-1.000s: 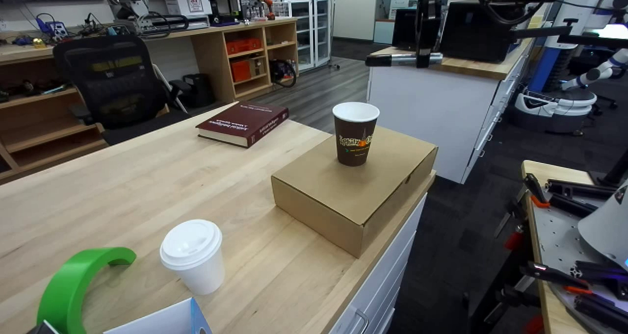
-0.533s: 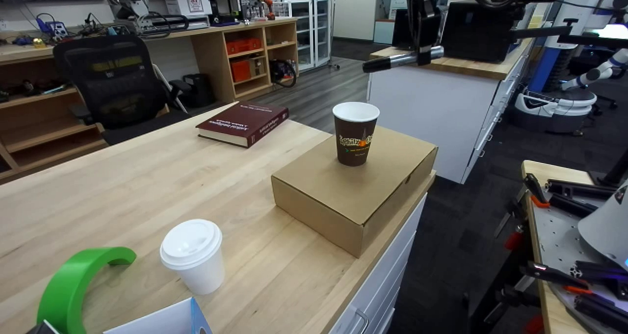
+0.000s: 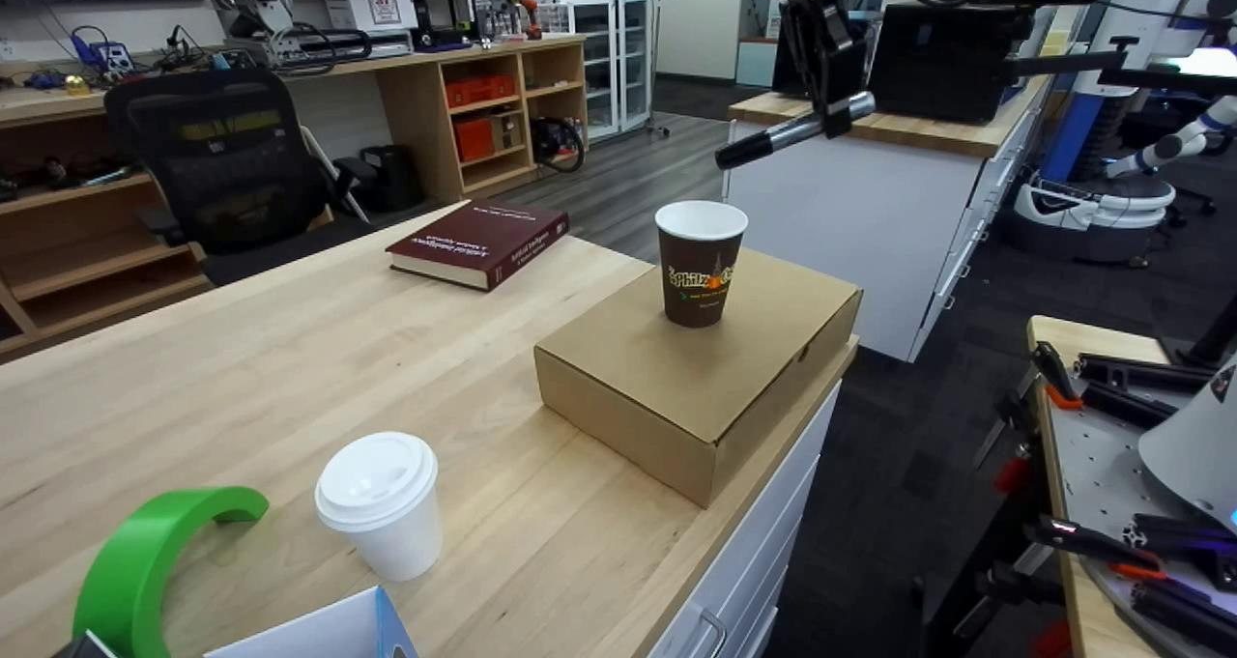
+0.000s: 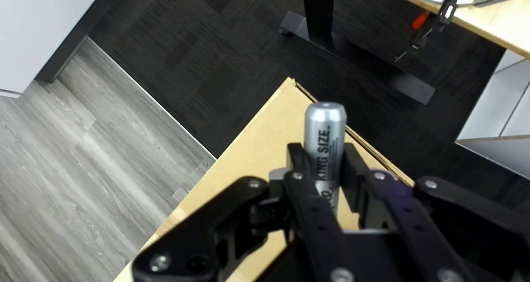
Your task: Place the black marker inside the coffee cup
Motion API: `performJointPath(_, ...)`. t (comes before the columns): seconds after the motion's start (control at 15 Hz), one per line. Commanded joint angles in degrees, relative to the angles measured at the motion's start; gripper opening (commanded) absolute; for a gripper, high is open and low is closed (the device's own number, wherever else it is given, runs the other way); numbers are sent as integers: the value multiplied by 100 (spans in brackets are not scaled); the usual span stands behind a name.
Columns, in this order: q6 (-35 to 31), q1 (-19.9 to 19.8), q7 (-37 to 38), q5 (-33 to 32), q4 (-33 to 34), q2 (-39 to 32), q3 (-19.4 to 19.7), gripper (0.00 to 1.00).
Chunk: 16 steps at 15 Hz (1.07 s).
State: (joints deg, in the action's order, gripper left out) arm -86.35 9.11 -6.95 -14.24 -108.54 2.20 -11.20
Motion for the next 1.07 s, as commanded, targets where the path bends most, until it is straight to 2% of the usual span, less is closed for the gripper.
performJointPath(0.0,614,149,-159,-301,566,-462,-83,6)
performJointPath(0.53,1170,450,-414,-868,1425,-1525,-197,6)
performJointPath(1.0,1798,838,-863,-1703,2211,-2494,-202,6)
